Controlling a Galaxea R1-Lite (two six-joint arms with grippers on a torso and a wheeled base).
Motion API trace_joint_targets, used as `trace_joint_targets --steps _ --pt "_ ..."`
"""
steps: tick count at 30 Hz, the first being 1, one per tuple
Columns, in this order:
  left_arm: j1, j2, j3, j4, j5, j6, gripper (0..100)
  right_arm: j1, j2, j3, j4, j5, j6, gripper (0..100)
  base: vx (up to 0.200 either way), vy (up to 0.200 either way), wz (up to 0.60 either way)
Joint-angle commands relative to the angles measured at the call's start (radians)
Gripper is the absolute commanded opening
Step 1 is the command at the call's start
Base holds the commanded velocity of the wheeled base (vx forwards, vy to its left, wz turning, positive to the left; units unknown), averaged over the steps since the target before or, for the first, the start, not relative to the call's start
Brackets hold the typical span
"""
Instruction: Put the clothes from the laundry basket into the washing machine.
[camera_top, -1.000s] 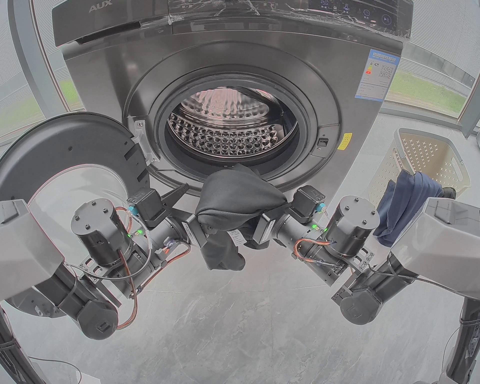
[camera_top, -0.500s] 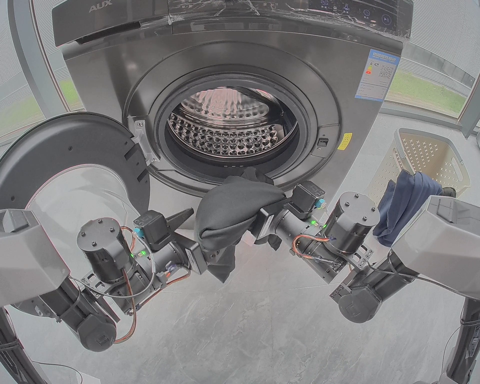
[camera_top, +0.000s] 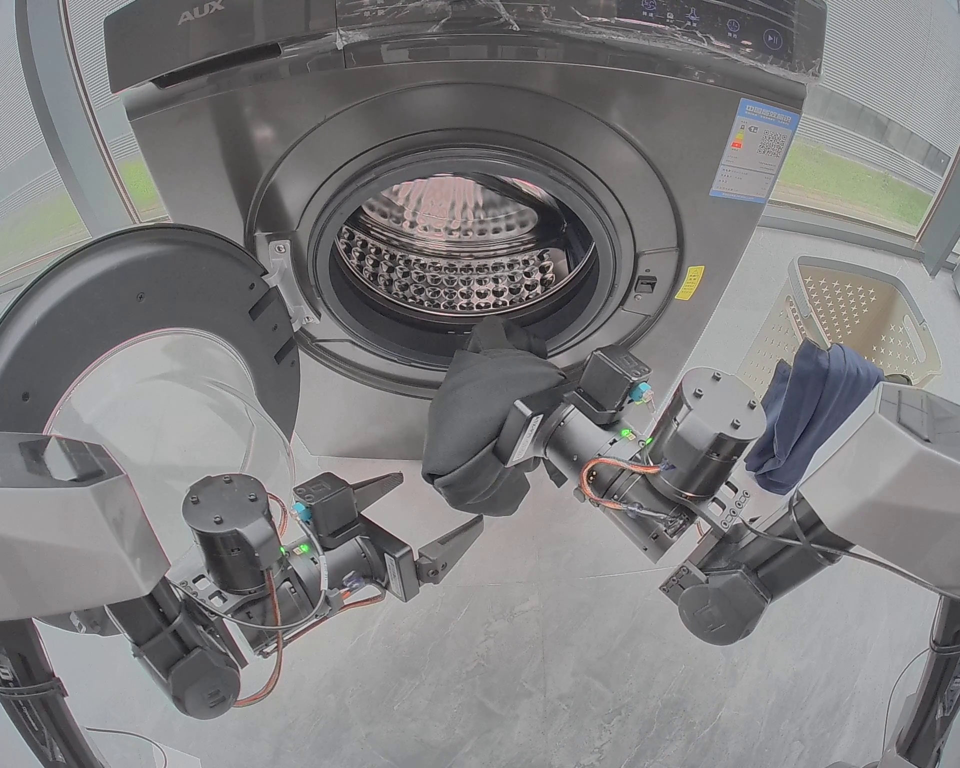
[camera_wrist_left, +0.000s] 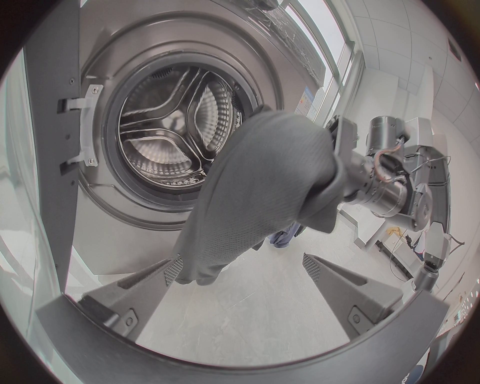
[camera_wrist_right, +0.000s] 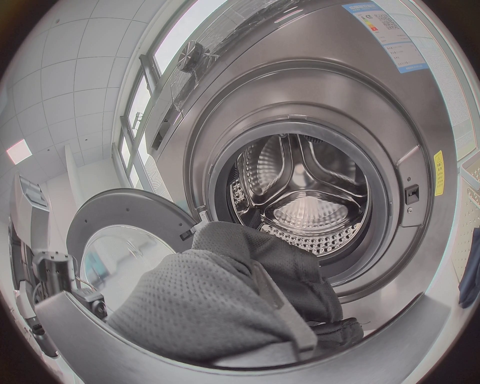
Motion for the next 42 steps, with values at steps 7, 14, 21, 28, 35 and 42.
trace_joint_targets --steps 7,14,21,28,35,42 --pt "-0.003 0.153 -0.213 -0.001 -0.001 -0.018 100 0.036 -0.016 -0.003 0.001 -0.01 0.004 0 0.0 0.0 0.0" --pt "-0.041 0.159 -0.281 -0.001 -0.001 -0.054 100 0.044 -0.014 -0.003 0.004 -0.011 0.006 0 0.0 0.0 0.0" --pt "-0.061 0.202 -0.316 -0.002 0.008 -0.063 100 0.054 -0.011 -0.002 0.003 -0.013 0.007 0 0.0 0.0 0.0" --pt "-0.037 0.286 -0.469 -0.001 0.122 -0.06 100 0.067 -0.014 0.0 0.004 -0.031 0.015 0 0.0 0.0 0.0" --pt "-0.035 0.283 -0.502 -0.001 0.145 -0.064 0 0.064 -0.014 0.002 0.003 -0.033 0.021 0 0.0 0.0 0.0" --pt "-0.001 0.22 -0.489 -0.002 0.158 -0.064 0 0.033 -0.019 0.005 0.007 -0.035 0.021 0 0.0 0.0 0.0"
